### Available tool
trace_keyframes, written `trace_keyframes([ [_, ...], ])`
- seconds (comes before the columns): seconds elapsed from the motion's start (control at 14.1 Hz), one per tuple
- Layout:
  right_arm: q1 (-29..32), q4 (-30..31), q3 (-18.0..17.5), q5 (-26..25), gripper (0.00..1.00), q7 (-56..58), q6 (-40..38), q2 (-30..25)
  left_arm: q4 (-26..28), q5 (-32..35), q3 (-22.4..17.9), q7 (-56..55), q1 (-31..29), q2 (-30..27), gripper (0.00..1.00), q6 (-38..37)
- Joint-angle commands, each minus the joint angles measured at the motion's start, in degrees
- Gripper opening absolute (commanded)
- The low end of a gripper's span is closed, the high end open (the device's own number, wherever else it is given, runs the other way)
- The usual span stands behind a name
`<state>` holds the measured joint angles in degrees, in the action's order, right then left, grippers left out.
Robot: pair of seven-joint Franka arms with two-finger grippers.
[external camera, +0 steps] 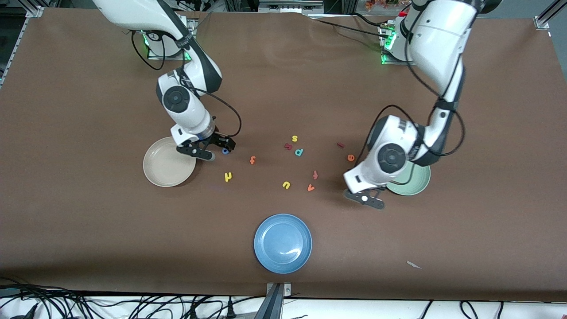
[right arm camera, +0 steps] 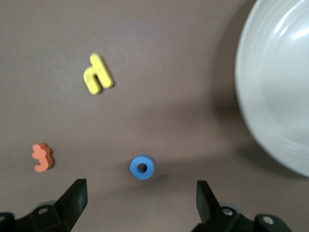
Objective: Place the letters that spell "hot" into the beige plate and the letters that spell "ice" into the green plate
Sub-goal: 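Carry the teal c to the green plate while the right gripper reaches the blue o, then release the c with the left gripper while the right gripper grasps the blue o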
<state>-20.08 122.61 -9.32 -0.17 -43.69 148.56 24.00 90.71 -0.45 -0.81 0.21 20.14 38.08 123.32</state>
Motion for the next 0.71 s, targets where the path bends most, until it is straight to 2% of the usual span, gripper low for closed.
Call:
trace_keyframes([
  [0.0,-0.74,-0.62,0.18,-0.44,1.0,-1.13,1.12,1.92,1.4,-1.13,0.02,3.73,-3.16,-4.06,0.0,-6.58],
  [0.21,-0.75,-2.11,0.18,-0.79,1.0,-0.96,1.12,4.47,3.06,-1.13,0.02,6.99,-7.11,-5.82,0.0,-9.93],
  [0.43,-0.75,-3.34,0.18,-0.8,1.0,-0.87,1.12,5.71,8.41,-0.17,-0.06,7.0,-8.97,-8.63,0.0,-10.11],
  [0.64,-0.75,-3.52,0.26,-0.88,0.92,-0.87,1.12,6.85,18.5,3.52,0.11,7.0,-10.81,-12.32,0.0,-3.21],
])
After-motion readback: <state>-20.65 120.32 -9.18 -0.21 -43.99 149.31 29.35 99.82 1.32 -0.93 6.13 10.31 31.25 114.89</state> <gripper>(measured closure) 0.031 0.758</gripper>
